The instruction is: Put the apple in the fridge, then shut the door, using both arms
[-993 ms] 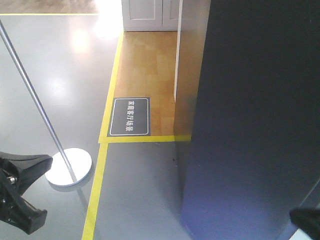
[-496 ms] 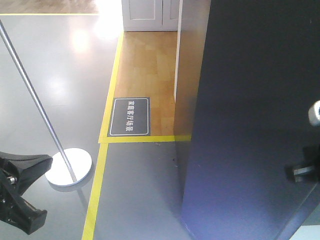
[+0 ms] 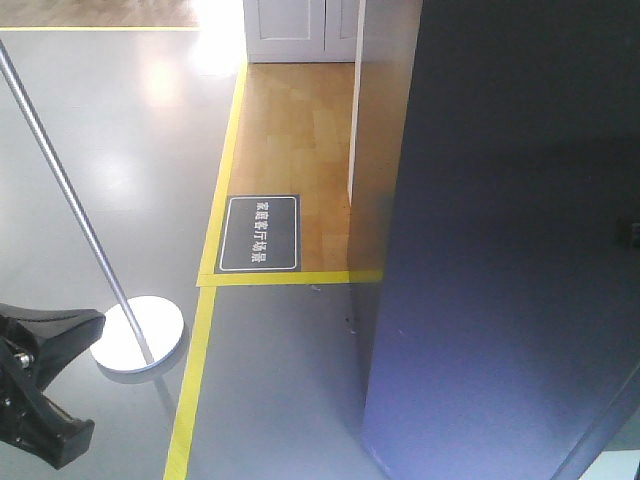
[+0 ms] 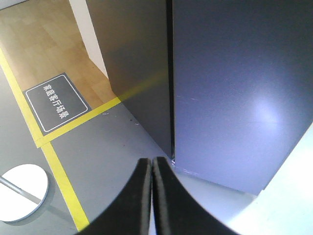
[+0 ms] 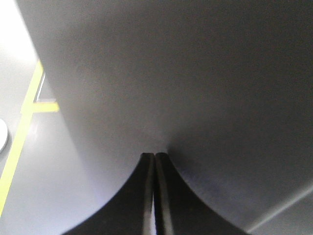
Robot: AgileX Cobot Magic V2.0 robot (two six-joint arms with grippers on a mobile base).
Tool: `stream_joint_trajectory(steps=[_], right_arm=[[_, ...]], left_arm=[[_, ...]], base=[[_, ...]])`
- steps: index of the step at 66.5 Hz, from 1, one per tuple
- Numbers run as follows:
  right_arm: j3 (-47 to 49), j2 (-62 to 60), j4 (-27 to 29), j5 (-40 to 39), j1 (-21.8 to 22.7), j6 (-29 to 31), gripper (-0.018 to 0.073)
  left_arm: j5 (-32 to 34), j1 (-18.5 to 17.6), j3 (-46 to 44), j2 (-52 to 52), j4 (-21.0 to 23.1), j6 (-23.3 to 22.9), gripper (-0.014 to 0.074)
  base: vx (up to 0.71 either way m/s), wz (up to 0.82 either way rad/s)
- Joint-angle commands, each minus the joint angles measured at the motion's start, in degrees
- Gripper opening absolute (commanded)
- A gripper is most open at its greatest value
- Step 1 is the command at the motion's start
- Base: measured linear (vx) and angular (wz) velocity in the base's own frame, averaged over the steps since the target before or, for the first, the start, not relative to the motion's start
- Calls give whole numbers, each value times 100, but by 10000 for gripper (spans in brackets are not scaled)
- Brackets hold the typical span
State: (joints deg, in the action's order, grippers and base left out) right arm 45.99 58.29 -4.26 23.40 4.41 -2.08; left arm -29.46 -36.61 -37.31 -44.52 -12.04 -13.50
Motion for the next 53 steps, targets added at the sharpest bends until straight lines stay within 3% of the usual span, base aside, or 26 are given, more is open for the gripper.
stream_joint_trajectory(steps=[1, 18, 43, 53], right_arm=[[202, 111, -117, -857, 265, -69, -3], [479, 566, -136, -1409, 426, -76, -3], [2057, 1941, -97, -1259, 426, -98, -3], [2572, 2469, -145, -1589, 426, -105, -3]], left_arm=[[344, 6, -159, 21, -23, -4, -6], [345, 6, -159, 21, -23, -4, -6], [345, 6, -159, 21, -23, -4, -6], [345, 6, -159, 21, -23, -4, -6]], base=[[0, 0], [0, 0], [0, 0], [0, 0]])
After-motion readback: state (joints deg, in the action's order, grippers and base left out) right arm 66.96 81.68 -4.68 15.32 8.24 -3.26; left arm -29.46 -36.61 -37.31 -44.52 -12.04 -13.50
